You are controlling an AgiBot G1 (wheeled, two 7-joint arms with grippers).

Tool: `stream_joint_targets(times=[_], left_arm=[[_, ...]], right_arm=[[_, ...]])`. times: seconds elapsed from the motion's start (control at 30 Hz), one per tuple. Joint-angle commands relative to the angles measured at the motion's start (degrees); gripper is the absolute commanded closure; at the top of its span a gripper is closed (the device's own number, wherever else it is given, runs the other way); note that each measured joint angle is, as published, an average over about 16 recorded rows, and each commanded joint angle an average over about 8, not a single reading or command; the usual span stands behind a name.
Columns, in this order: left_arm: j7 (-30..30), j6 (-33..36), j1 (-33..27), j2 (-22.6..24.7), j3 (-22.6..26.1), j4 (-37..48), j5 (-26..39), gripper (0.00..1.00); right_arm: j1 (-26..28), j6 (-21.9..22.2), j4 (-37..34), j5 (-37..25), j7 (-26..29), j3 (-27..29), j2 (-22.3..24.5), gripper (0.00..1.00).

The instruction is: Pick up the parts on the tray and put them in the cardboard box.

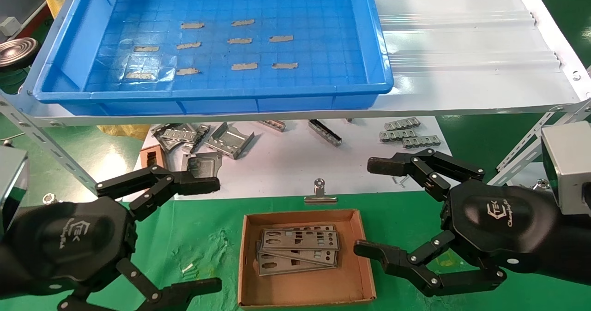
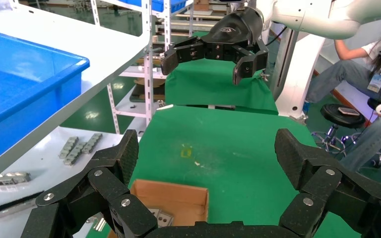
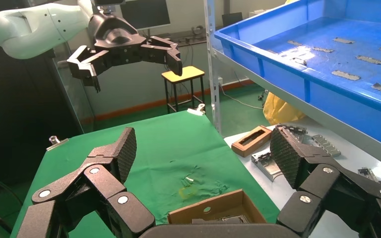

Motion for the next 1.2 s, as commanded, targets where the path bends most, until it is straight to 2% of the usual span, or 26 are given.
stream_joint_targets(times=[0.03, 1.2], left_arm=[[0.0, 0.0, 0.0, 0.0, 0.0, 0.01, 0.0, 0.0], [0.0, 0.0, 0.0, 0.0, 0.0, 0.01, 0.0, 0.0]], right_arm=[[0.0, 0.0, 0.0, 0.0, 0.0, 0.0, 0.0, 0.0], [0.0, 0.0, 0.0, 0.0, 0.0, 0.0, 0.0, 0.0]])
